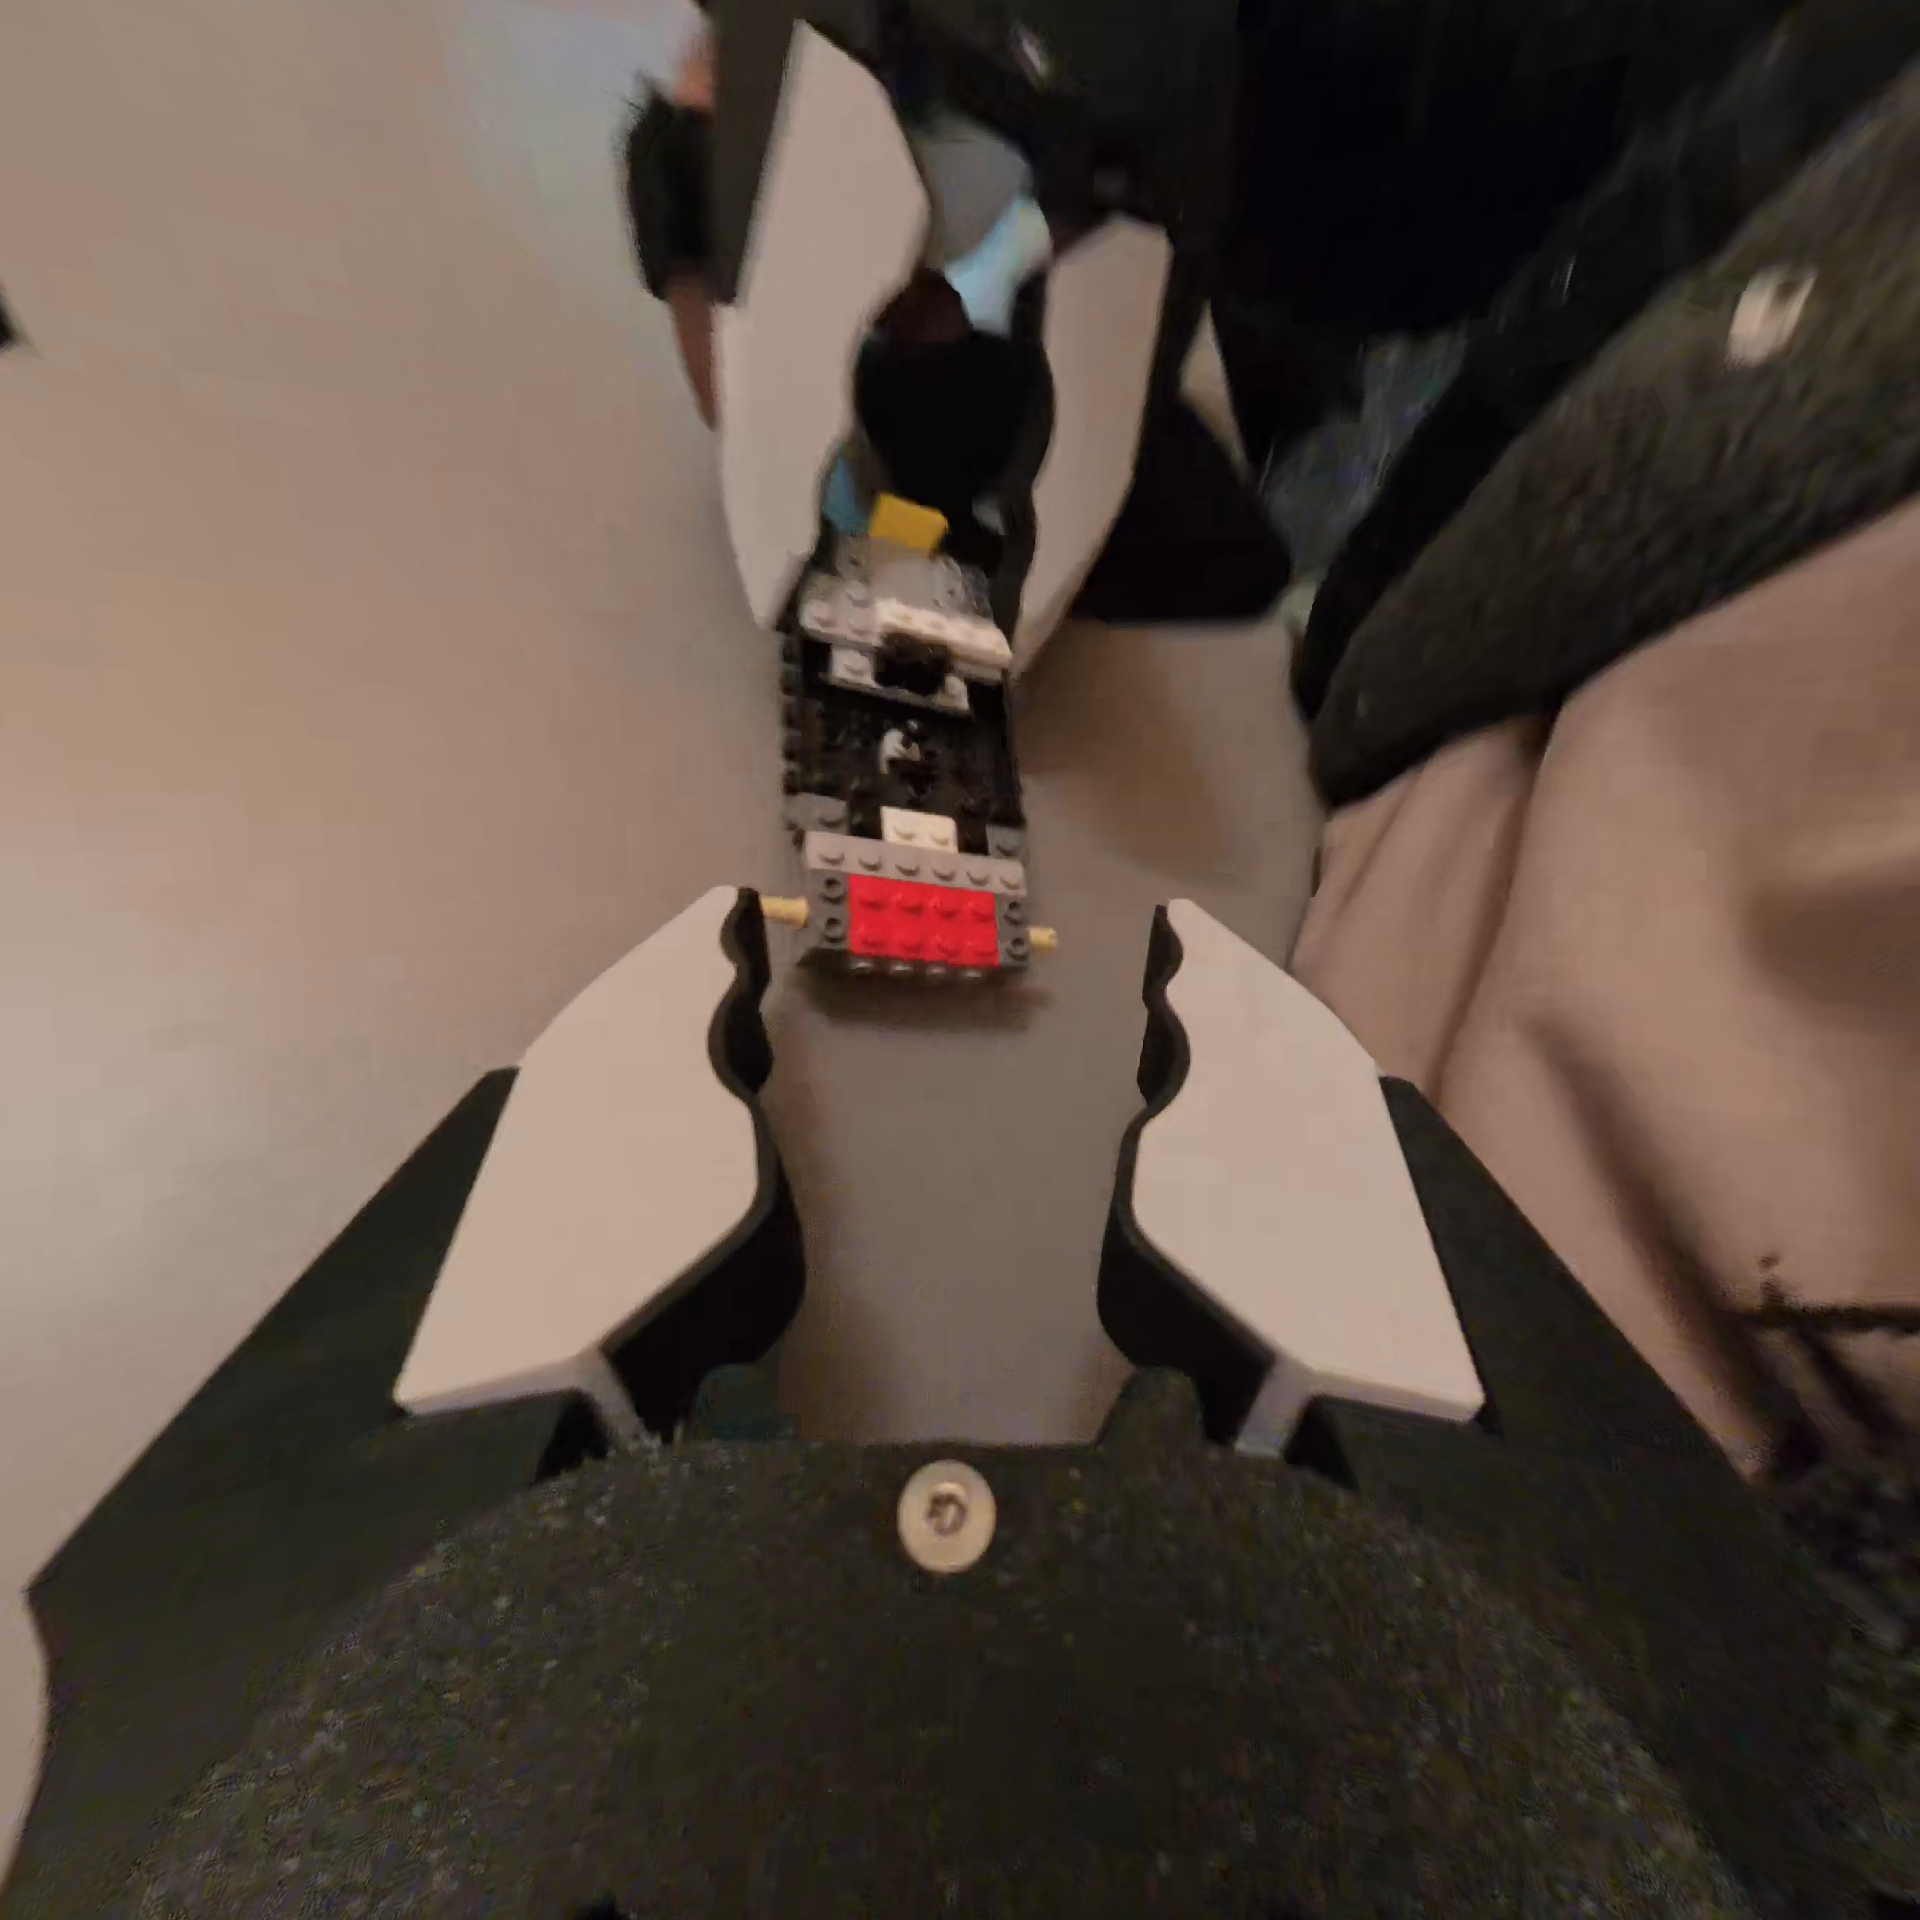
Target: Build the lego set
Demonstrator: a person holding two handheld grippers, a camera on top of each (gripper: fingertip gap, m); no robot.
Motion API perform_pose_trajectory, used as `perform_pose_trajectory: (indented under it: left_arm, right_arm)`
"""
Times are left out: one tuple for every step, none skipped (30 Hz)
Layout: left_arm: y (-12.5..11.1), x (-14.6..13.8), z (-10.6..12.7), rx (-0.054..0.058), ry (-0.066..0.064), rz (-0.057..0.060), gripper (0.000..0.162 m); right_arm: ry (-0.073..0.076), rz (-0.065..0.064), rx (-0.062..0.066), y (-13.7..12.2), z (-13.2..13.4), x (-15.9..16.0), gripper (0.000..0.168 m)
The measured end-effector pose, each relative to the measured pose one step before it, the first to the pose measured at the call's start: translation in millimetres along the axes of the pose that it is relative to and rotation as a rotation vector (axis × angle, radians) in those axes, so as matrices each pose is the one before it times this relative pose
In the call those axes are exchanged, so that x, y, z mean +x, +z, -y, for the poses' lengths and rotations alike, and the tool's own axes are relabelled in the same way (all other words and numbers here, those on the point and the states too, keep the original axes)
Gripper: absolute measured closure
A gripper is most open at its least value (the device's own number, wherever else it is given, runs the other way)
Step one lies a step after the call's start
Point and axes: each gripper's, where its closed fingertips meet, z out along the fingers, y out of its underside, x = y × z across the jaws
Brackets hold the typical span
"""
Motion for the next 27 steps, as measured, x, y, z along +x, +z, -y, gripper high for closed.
perform_pose_trajectory:
  left_arm:
    - [-3.58,-4.26,6.87,0.0506,-0.077,-0.001,0.096]
    - [-2.7,-5.99,4.71,0.0352,-0.0819,0.0057,0.098]
    - [-1.82,-3.65,3.67,0.0271,-0.0795,-0.0098,0.097]
    - [-1.15,0.14,4.1,0.0322,-0.0789,-0.0315,0.099]
    - [-0.09,0.92,3.32,0.0294,-0.0852,-0.0317,0.103]
    - [1.36,1.01,1.08,0.0177,-0.0834,-0.0319,0.105]
    - [2.46,2.06,-0.39,0.0099,-0.0729,-0.036,0.11]
    - [2.93,5.22,0.54,0.017,-0.0568,-0.0488,0.111]
    - [3.34,4.26,0.66,0.0167,-0.0494,-0.0366,0.111]
    - [3.74,1.61,-0.43,0.0085,-0.0369,-0.0164,0.112]
    - [3.69,1.16,-0.42,0.0074,-0.024,-0.0135,0.114]
    - [3.69,3.11,-0.43,0.0067,-0.0201,-0.0271,0.115]
    - [3.61,4.57,-0.38,0.0064,-0.0265,-0.0399,0.118]
    - [3.12,4.29,0.06,0.0097,-0.0302,-0.0417,0.125]
    - [2.71,3.5,0.89,0.016,-0.0266,-0.0367,0.133]
    - [2.1,2.37,1.33,0.0185,-0.0212,-0.0281,0.141]
    - [1.63,0.67,1.1,0.0172,-0.0186,-0.0156,0.144]
    - [0.73,-0.63,1.34,0.0174,-0.0167,-0.0054,0.145]
    - [-0.02,-0.63,1.68,0.0219,-0.0151,-0.0056,0.145]
    - [-0.56,-0.46,1.78,0.0221,-0.0165,-0.0048,0.145]
    - [-0.55,-0.17,1.77,0.024,-0.0158,-0.0045,0.145]
    - [-0.52,-0.12,1.72,0.0221,-0.0137,-0.0033,0.145]
    - [-0.62,-0.2,1.73,0.0202,-0.0087,-0.0011,0.145]
    - [-0.53,0.17,1.76,0.0165,-0.006,-0.0024,0.145]
    - [-0.6,-0.79,1.82,0.0163,-0.0033,0.0051,0.145]
    - [-0.69,-1.82,1.99,0.017,0.0058,0.0121,0.145]
    - [-0.97,-0.89,1.67,0.0141,0.0002,0.0025,0.145]
  right_arm:
    - [0.0018,0.0004,0.0116,-3.25,1.52,0.21,0.115]
    - [-0.0004,0.0,0.0104,-2.99,1.51,0.0,0.115]
    - [-0.0018,0.0009,0.0074,-2.86,1.41,-0.08,0.115]
    - [-0.0048,-0.004,0.0005,-2.96,0.99,0.46,0.115]
    - [-0.0103,-0.0073,-0.0047,-3.01,0.72,0.92,0.115]
    - [-0.0107,-0.0025,-0.0046,-3.36,1.4,0.45,0.115]
    - [-0.0107,0.0005,0.003,-3.56,2.9,0.18,0.115]
    - [-0.0115,0.0017,0.0072,-3.53,3.91,0.23,0.116]
    - [-0.0114,0.0011,0.0043,-3.43,3.74,0.56,0.115]
    - [-0.0133,-0.0024,-0.0009,-3.14,3.08,1.12,0.115]
    - [-0.0139,-0.0026,-0.0005,-2.9,3.07,1.29,0.115]
    - [-0.0091,-0.0011,0.0011,-2.66,2.89,1.53,0.115]
    - [-0.0056,0.0007,0.0016,-2.27,2.55,1.62,0.115]
    - [-0.0055,0.0005,-0.0003,-1.68,1.77,1.51,0.115]
    - [-0.0056,-0.0005,-0.003,-1.17,1.01,1.59,0.115]
    - [-0.0033,0.0032,-0.0037,-0.66,0.64,1.05,0.115]
    - [-0.0007,0.0028,-0.0031,-0.56,0.48,0.91,0.115]
    - [0.0028,0.0043,-0.0062,-0.56,-0.63,0.74,0.115]
    - [0.0057,0.0016,-0.0002,-0.39,-0.35,1.21,0.115]
    - [0.0131,0.0048,0.0066,-0.12,0.25,0.87,0.115]
    - [0.0174,0.0059,0.0068,0.15,0.15,0.84,0.115]
    - [0.0162,0.0045,0.0093,0.04,0.36,1.01,0.115]
    - [0.0195,-0.001,0.0132,-0.35,0.93,1.7,0.115]
    - [0.0261,-0.0038,0.0092,-0.92,0.01,2.33,0.114]
    - [0.0335,0.0007,0.0174,-2.02,0.56,1.94,0.111]
    - [0.0522,0.0174,0.0385,-3.89,2.91,0.13,0.106]
    - [0.0672,0.0134,0.0558,-5.11,4.25,1.15,0.105]
